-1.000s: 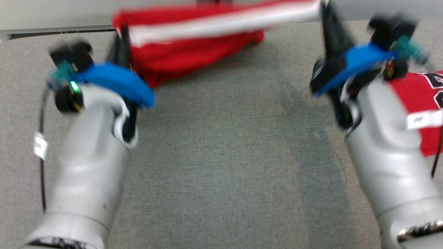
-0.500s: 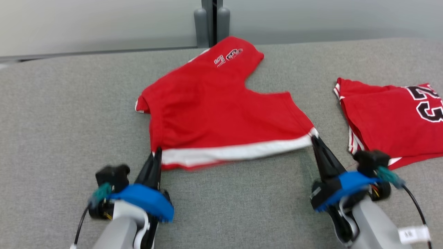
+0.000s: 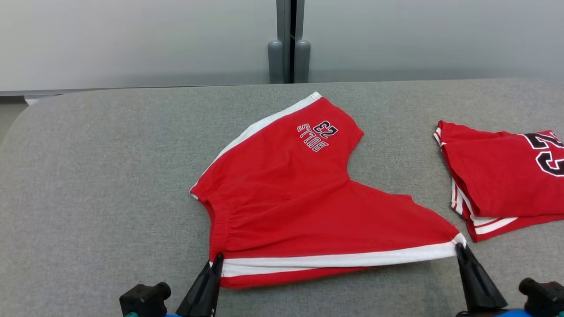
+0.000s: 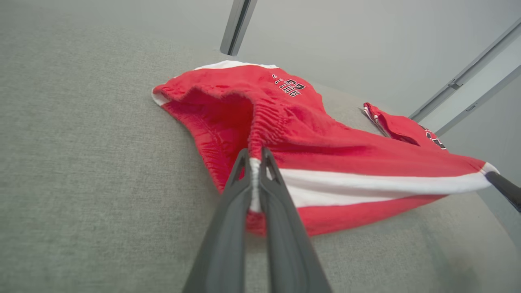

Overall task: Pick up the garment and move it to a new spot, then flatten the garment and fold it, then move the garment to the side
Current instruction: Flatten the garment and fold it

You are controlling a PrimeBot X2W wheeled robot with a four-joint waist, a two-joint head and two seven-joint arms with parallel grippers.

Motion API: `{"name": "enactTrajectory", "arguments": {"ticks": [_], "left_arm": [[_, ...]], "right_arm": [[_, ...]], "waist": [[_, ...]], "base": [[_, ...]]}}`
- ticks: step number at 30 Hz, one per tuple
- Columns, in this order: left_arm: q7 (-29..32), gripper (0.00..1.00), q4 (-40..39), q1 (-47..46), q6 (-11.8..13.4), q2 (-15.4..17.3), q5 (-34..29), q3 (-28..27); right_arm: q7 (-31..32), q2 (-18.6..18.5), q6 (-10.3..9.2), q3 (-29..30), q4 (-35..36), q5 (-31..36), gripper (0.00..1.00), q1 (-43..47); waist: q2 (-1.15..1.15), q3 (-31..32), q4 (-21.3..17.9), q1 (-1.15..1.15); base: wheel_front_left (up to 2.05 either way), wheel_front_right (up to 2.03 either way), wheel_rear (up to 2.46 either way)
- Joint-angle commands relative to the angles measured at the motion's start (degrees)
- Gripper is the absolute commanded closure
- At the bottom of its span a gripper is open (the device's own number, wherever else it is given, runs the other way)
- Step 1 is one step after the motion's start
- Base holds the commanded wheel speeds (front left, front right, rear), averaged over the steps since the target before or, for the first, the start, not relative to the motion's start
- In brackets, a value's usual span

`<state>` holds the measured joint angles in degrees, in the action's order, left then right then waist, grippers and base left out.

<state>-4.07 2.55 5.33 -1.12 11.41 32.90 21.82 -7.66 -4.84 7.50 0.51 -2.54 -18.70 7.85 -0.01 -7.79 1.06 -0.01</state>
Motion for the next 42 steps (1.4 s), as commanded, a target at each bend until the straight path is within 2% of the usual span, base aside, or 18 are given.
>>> {"name": "enactTrajectory", "arguments": {"ticks": [1,5,10,15,19,21,22,29,36,42], "left_arm": [[1.92,1.0,-4.56,2.1,1.39,0.69,0.62,-0.13],[4.8,1.0,-9.74,3.87,2.55,1.32,1.53,0.03],[9.29,1.0,-12.67,1.53,1.39,0.3,7.14,-0.45],[13.25,1.0,-11.34,-2.58,-0.58,-0.91,13.43,-1.45],[15.06,1.0,-10.11,-5.94,-1.17,-0.54,15.56,-2.58],[16.0,1.0,-8.91,-9.12,-1.47,-1.03,18.17,-4.3],[16.0,1.0,-8.91,-9.12,-1.47,-1.03,18.17,-4.3],[17.38,1.0,-5.71,-17.31,-2.61,-1.47,22.35,-7.45],[16.4,1.0,0.95,-25.38,-4.33,-3.22,24.18,-7.62],[14.28,1.0,8.04,-30.75,-5.51,-4.66,23.81,-6.36]], "right_arm": [[1.97,0.41,-0.02,1.77,3.75,0.76,1.0,2.18],[4.54,1.06,-0.02,3.44,7.97,1.25,1.0,3.27],[8.37,0.84,-0.01,3.33,10.49,2.3,1.0,-2.2],[11.56,-1.92,-0.01,1.72,7.63,2.14,1.0,-11.16],[12.7,-4.18,-0.01,0.24,4.23,1.23,1.0,-18.3],[13.36,-5.82,-0.01,-1.81,0.15,0.33,1.0,-25.37],[13.36,-5.82,-0.01,-1.81,0.15,0.33,1.0,-25.37],[13.31,-8.67,-0.01,-6.08,-11.46,-2.04,1.0,-41.4],[12.02,-10.03,-0.01,-9.49,-25.4,-2.49,1.0,-55.13],[9.22,-10.01,-0.01,-11.76,-35.75,-2.12,1.0,-63.24]], "waist": [[0.01,-0.08,0.12,0.01],[0.01,-0.34,0.39,0.01],[0.01,-2.89,0.71,0.01],[0.01,-6.77,1.48,0.01],[0.01,-9.12,2.15,0.01],[0.01,-11.39,3.22,0.01],[0.01,-11.39,3.22,0.01],[0.01,-15.93,6.65,0.01],[0.01,-19.41,9.73,0.01],[0.01,-21.26,11.03,0.01]], "base": [[0.0,0.0,0.0],[0.0,0.0,0.0],[0.0,0.0,0.0],[0.0,0.0,0.0],[0.0,0.0,0.0],[0.0,0.0,0.0],[0.0,0.0,0.0],[0.0,0.0,0.0],[0.0,0.0,0.0],[0.0,0.0,0.0]]}}
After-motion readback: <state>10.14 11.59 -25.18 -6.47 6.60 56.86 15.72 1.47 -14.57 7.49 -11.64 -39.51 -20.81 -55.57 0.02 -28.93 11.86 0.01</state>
